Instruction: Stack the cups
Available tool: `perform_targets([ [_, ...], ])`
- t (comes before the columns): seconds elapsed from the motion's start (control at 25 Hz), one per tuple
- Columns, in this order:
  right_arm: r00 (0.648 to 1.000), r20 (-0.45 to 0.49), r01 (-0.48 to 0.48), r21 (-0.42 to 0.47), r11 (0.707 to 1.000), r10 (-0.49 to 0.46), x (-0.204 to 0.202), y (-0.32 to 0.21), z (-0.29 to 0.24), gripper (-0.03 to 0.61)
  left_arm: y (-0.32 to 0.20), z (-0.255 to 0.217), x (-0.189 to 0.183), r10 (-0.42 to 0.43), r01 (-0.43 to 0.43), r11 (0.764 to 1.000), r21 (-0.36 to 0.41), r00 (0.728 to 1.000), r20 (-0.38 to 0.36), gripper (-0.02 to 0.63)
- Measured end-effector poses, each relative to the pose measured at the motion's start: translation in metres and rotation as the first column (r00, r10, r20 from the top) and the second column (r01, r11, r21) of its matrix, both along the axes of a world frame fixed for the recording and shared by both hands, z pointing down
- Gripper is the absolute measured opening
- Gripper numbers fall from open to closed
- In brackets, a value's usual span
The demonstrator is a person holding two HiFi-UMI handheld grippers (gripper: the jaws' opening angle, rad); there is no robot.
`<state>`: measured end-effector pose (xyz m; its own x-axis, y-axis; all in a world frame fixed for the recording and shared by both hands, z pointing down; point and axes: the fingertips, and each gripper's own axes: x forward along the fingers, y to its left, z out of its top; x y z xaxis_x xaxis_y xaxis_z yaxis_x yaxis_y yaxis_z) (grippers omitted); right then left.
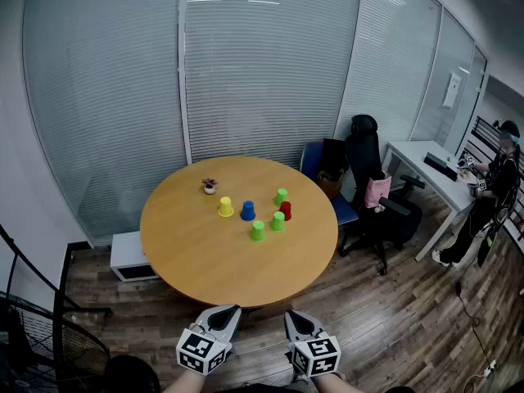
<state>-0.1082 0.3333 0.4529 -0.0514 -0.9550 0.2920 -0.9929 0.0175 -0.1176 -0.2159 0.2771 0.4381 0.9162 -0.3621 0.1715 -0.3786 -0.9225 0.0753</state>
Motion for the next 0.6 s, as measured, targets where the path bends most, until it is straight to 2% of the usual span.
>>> perform_targets([
  [0.16,1.000,0.000,0.004,0.008,1.000,-0.004,0.001,-0.008,-0.002,0.012,-0.004,-0.002,-0.001,-0.003,0.002,1.000,-0.011,1.000,-0.029,0.009],
  [0.28,0.999,0.042,0.015,0.025,1.000,-0.017,0.000,-0.015,-0.001,0.012,-0.009,0.001,0.000,0.003,-0.003,1.000,-0.015,0.999,-0.049,0.011],
  [0.36,0.999,0.042,0.028,0.036,0.999,-0.029,0.001,-0.022,-0.001,0.016,-0.013,0.005,0.005,0.012,-0.014,0.999,-0.034,0.998,-0.056,0.043],
  [0.44,0.999,0.031,0.034,0.033,0.999,-0.035,0.005,-0.032,0.000,0.058,-0.020,0.010,0.014,0.020,-0.023,0.998,-0.053,0.998,-0.052,0.129],
  [0.48,0.999,0.030,0.035,0.031,0.999,-0.036,0.008,-0.038,0.002,0.120,-0.023,0.013,0.018,0.022,-0.025,0.998,-0.060,0.999,-0.046,0.138],
  [0.52,0.999,0.031,0.035,0.027,0.999,-0.036,0.011,-0.043,0.004,0.152,-0.026,0.016,0.022,0.021,-0.024,0.998,-0.066,0.999,-0.041,0.138],
  [0.6,0.999,0.034,0.038,0.022,0.999,-0.039,0.021,-0.054,0.008,0.153,-0.034,0.023,0.031,0.010,-0.012,0.997,-0.077,0.999,-0.031,0.138],
])
